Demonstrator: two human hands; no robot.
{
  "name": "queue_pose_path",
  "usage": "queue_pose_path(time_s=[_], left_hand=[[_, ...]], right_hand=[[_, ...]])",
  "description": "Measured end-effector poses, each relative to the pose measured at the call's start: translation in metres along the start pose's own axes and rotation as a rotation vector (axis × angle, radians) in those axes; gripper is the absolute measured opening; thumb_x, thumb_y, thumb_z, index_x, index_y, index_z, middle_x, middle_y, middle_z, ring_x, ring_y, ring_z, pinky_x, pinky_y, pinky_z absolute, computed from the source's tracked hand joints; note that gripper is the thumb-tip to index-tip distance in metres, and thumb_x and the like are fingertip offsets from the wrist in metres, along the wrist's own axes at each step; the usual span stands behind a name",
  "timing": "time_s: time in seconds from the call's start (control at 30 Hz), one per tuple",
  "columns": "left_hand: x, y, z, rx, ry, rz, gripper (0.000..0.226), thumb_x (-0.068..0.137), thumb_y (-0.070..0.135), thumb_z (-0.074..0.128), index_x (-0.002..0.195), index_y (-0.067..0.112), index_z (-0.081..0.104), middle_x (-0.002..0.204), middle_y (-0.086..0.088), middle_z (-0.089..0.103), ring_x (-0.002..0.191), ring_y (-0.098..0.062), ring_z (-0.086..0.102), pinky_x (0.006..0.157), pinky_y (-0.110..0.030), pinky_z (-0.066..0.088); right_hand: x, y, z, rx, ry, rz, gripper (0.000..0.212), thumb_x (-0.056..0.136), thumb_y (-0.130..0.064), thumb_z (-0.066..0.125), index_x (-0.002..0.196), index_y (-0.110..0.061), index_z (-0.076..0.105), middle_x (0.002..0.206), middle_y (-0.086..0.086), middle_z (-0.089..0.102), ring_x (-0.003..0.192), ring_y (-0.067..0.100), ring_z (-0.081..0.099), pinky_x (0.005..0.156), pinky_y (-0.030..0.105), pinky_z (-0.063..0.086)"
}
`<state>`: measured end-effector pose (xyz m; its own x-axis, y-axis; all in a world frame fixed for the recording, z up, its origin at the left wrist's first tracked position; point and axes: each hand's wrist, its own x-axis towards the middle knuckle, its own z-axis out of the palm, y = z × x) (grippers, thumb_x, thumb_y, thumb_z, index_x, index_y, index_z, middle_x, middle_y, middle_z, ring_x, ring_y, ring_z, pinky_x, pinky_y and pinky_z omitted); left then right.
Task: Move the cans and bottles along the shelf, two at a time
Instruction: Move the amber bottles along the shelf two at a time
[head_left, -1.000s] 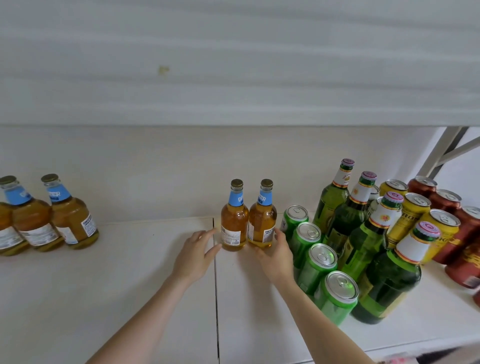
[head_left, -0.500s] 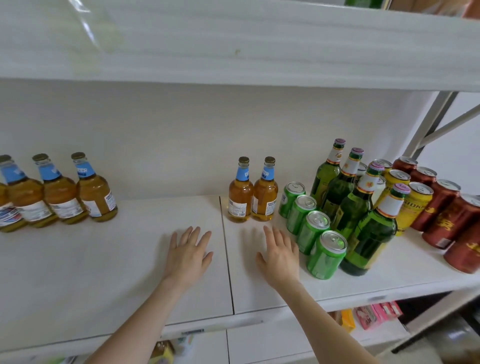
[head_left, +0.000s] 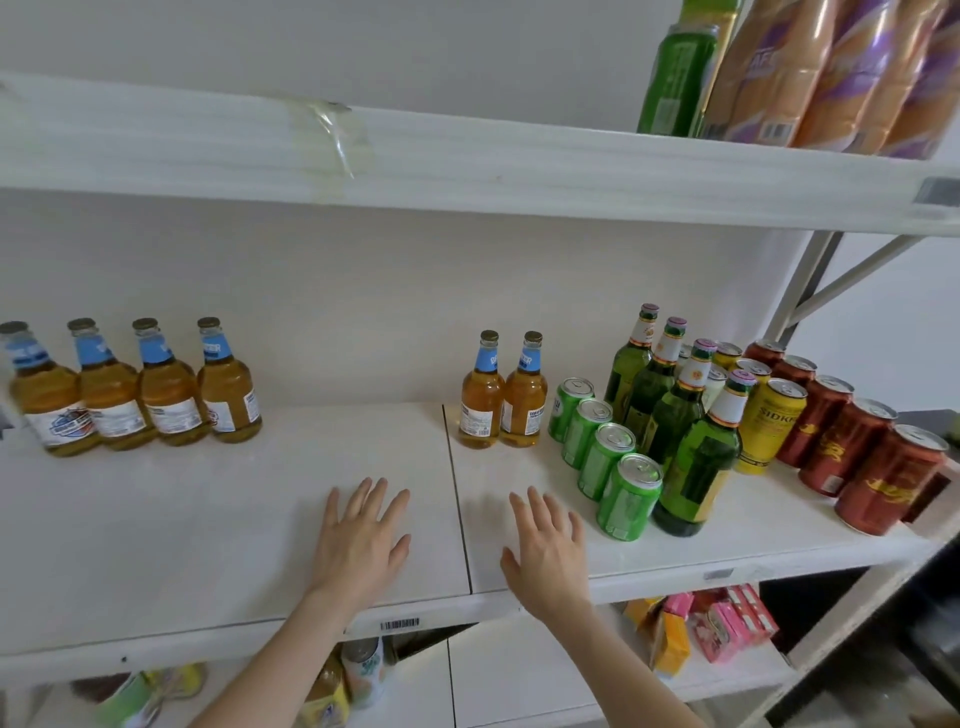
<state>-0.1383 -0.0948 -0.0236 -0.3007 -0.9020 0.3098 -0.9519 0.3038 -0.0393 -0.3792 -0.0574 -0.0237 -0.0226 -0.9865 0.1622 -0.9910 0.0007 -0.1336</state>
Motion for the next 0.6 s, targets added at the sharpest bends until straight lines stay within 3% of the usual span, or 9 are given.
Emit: queue_pose_path(time_s=[0.07,0.27,0.6], left_hand=[[-0.013,-0.003,-0.006,0.006,-0.008,-0.011,0.056,0.096,0.045,0.048,0.147,0.024,0.041,0.154,-0.01,0.039,0.144,-0.028,0.031,0.116,-0.056,0.02],[-0.067,-0.015,-0.036,-0.002,0.0,-0.03,0.055,0.096,0.046,0.046,0.147,0.025,0.04,0.153,-0.01,0.039,0.145,-0.029,0.03,0.116,-0.056,0.02],[-0.148,-0.076,-0.063,0.051,-0.075,-0.076,0.058,0.1,0.052,0.028,0.152,0.03,0.02,0.161,-0.006,0.022,0.15,-0.025,0.014,0.119,-0.053,0.007]], right_hand=[[-0.014,-0.006,-0.007,-0.009,0.003,-0.014,0.067,0.097,-0.042,0.045,0.154,-0.025,0.016,0.164,0.004,0.013,0.151,0.024,0.01,0.12,0.049,0.01],[-0.064,-0.039,-0.02,-0.024,0.015,-0.049,0.066,0.098,-0.041,0.044,0.154,-0.023,0.015,0.164,0.004,0.012,0.151,0.025,0.009,0.12,0.049,0.009],[-0.115,-0.136,-0.016,0.018,-0.013,-0.107,0.063,0.097,-0.042,0.038,0.154,-0.023,0.016,0.164,0.004,0.011,0.151,0.024,0.006,0.12,0.05,0.006]])
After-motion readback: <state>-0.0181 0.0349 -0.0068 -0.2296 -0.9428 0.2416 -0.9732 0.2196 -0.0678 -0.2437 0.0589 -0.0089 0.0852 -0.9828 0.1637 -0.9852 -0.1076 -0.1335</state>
